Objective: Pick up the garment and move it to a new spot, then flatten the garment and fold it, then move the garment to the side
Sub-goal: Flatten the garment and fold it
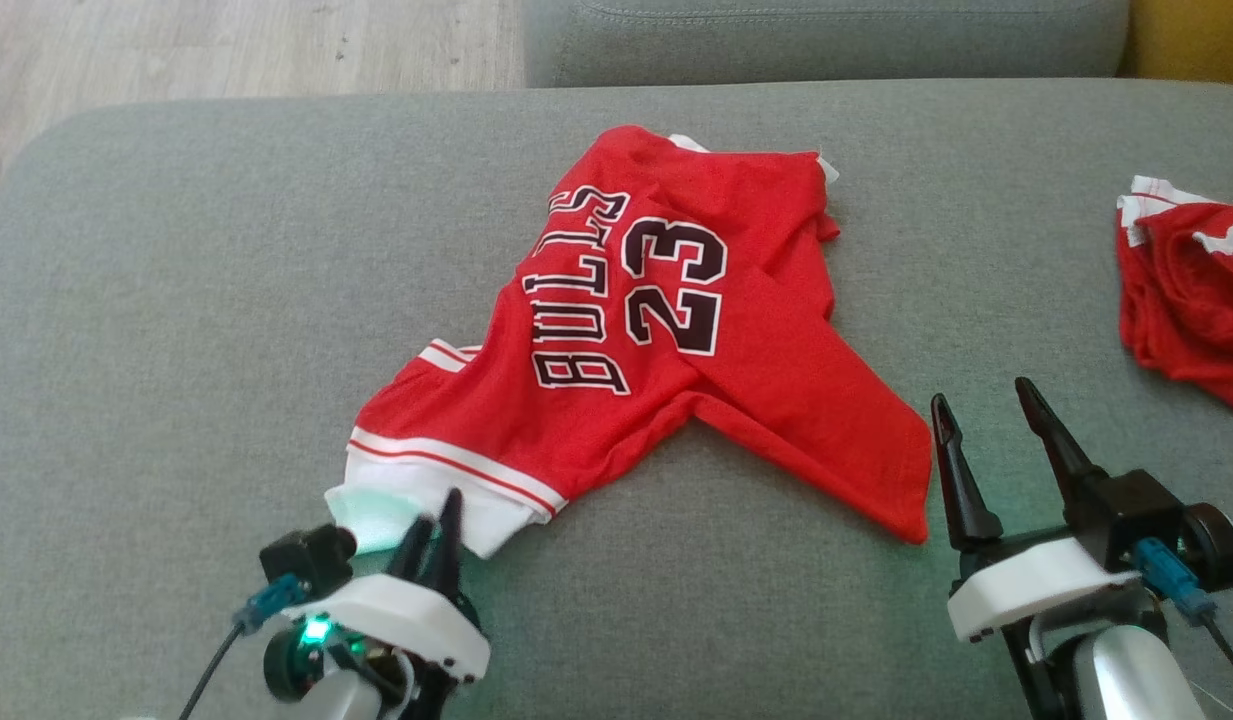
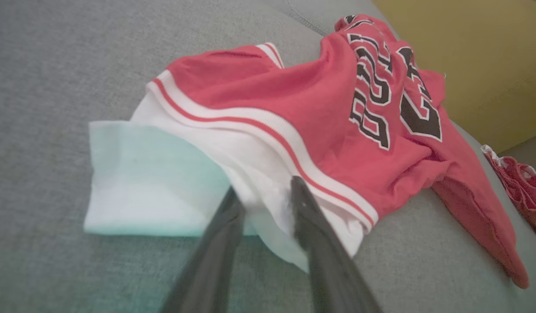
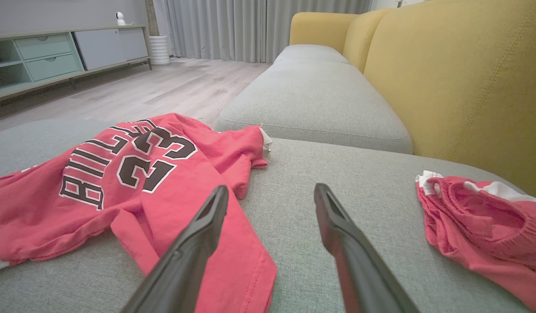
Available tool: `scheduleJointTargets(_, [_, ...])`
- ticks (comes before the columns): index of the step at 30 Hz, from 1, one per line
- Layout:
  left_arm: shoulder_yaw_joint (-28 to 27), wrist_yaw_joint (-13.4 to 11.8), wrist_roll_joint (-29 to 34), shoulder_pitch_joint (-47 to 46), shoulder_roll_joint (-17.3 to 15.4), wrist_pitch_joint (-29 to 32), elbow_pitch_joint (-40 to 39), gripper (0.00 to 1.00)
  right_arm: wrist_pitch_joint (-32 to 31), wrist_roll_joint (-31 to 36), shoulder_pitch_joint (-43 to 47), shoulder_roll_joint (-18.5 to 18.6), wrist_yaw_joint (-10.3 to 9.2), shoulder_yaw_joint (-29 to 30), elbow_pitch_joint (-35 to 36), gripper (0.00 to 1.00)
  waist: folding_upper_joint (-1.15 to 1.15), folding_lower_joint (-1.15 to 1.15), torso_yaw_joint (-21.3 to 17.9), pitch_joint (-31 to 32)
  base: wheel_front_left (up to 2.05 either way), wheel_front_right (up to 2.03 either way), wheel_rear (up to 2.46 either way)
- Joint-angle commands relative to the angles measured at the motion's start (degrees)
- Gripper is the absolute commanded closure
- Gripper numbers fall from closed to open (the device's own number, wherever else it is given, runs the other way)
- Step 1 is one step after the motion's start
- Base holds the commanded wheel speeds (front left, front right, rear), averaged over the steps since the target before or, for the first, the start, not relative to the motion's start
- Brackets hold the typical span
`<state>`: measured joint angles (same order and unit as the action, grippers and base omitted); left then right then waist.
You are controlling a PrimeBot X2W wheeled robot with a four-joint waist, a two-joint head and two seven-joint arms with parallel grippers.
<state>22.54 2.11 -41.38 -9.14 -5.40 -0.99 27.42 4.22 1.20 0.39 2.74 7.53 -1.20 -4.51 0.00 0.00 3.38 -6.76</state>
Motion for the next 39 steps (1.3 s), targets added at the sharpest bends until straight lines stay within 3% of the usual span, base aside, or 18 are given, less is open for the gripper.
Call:
scheduleJointTargets(1, [-1.1,0.4,-0.2,-2.6,0.0,-1.0,-1.4,1.0,0.5,0.6,-2.7,0.2,-0.04,-1.3,1.7,0.0,0.0,0.0,0.1,-0.1,0.0,0.0,0.0])
scheduleJointTargets(8, [-0.5,0.3,0.2,1.9,0.3,-5.1,-4.8,1.0,0.9,0.5,-2.2,0.2,-0.04,-0.7,1.3,0.0,0.0,0.0,1.4,0.0,0.0,0.0,0.0])
scheduleJointTargets(13, [0.7,-0.9,0.2,7.4,0.2,-4.7,-8.6,1.0,1.2,0.1,-1.9,0.1,-0.04,-0.2,0.7,0.0,0.0,0.0,3.1,0.6,0.0,0.0,0.0])
scheduleJointTargets(14, [0.9,-1.2,0.2,8.2,0.1,-4.5,-9.1,0.84,1.3,0.0,-1.9,0.1,-0.04,-0.2,0.6,0.0,0.0,0.0,3.4,0.8,0.0,0.0,0.0])
scheduleJointTargets(15, [1.0,-1.5,0.1,8.8,0.0,-4.2,-9.6,0.55,1.3,-0.1,-1.9,0.1,-0.04,-0.3,0.5,0.0,0.0,0.0,3.6,1.0,0.0,0.0,0.0])
scheduleJointTargets(16, [1.0,-1.8,0.0,9.3,-0.1,-4.0,-10.0,0.0,1.3,-0.1,-1.9,0.1,-0.04,-0.3,0.4,0.0,0.0,0.0,3.8,1.2,0.0,0.0,0.0])
scheduleJointTargets(26, [-3.2,-5.1,1.7,11.8,-4.0,-9.2,-14.7,0.0,1.9,-1.1,-0.9,0.1,-0.04,0.4,-0.6,0.0,0.0,0.0,4.4,4.2,0.0,0.0,0.0])
scheduleJointTargets(39, [-4.2,-4.9,4.7,8.3,-5.4,-12.4,-17.9,0.0,3.5,-4.6,1.6,0.1,-0.04,-0.3,-2.9,0.0,0.0,0.0,3.1,8.5,0.0,0.0,0.0])
